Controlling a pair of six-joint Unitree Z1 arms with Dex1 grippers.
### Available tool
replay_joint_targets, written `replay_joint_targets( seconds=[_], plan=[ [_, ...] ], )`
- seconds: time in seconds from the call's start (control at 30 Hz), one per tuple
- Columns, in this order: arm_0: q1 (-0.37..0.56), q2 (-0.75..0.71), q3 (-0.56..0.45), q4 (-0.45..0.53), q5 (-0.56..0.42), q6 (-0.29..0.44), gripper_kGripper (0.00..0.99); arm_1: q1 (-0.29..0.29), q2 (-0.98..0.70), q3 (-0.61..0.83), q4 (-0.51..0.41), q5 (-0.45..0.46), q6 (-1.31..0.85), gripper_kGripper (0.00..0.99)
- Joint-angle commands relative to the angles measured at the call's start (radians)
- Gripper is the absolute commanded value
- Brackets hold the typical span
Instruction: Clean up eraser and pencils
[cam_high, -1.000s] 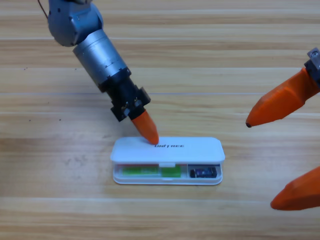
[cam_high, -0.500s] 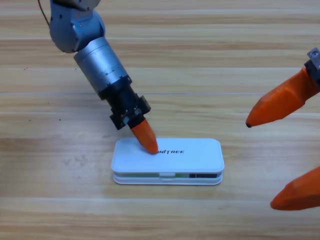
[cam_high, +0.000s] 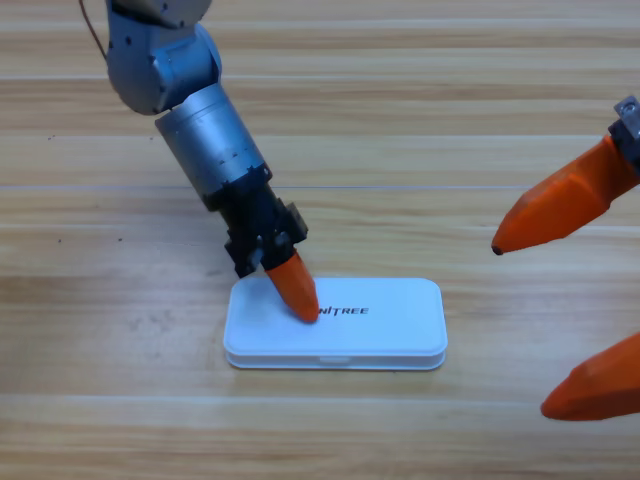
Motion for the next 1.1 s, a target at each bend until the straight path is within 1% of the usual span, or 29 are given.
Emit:
replay_joint_targets(
  seconds=[0.03,0.17,0.27,0.37,0.5,0.7,0.77,0.83,0.9,1.0,1.1],
  plan=[
    [-0.031,-0.012,0.086,-0.071,0.053,-0.026,0.0,0.015,-0.015,0.026,-0.011,0.005,0.01,0.99],
    [-0.031,-0.031,0.151,-0.137,0.091,-0.036,0.0,0.015,-0.013,0.026,-0.011,0.005,0.01,0.99],
    [-0.031,-0.065,0.241,-0.226,0.131,-0.052,0.0,0.015,-0.013,0.026,-0.011,0.005,0.01,0.99],
    [-0.034,-0.097,0.306,-0.297,0.188,-0.062,0.0,0.015,-0.013,0.026,-0.011,0.005,0.01,0.99],
    [-0.049,-0.179,0.344,-0.323,0.257,-0.082,0.0,0.015,-0.013,0.026,-0.011,0.005,0.01,0.99],
    [-0.095,-0.331,0.382,-0.321,0.356,-0.112,0.0,0.015,-0.012,0.026,-0.011,0.005,0.01,0.99],
    [-0.114,-0.407,0.385,-0.306,0.387,-0.135,0.0,0.015,-0.01,0.026,-0.011,0.005,0.01,0.99],
    [-0.138,-0.49,0.359,-0.266,0.413,-0.158,0.0,0.015,-0.007,0.025,-0.011,0.005,0.01,0.99],
    [-0.183,-0.551,0.289,-0.186,0.438,-0.184,0.0,0.015,-0.007,0.026,-0.011,0.005,0.01,0.99],
    [-0.252,-0.599,0.166,-0.067,0.461,-0.224,0.0,0.015,-0.007,0.026,-0.011,0.005,0.01,0.99],
    [-0.315,-0.624,0.085,0.005,0.473,-0.254,0.0,0.015,-0.005,0.026,-0.011,0.005,0.01,0.99]
  ],
)
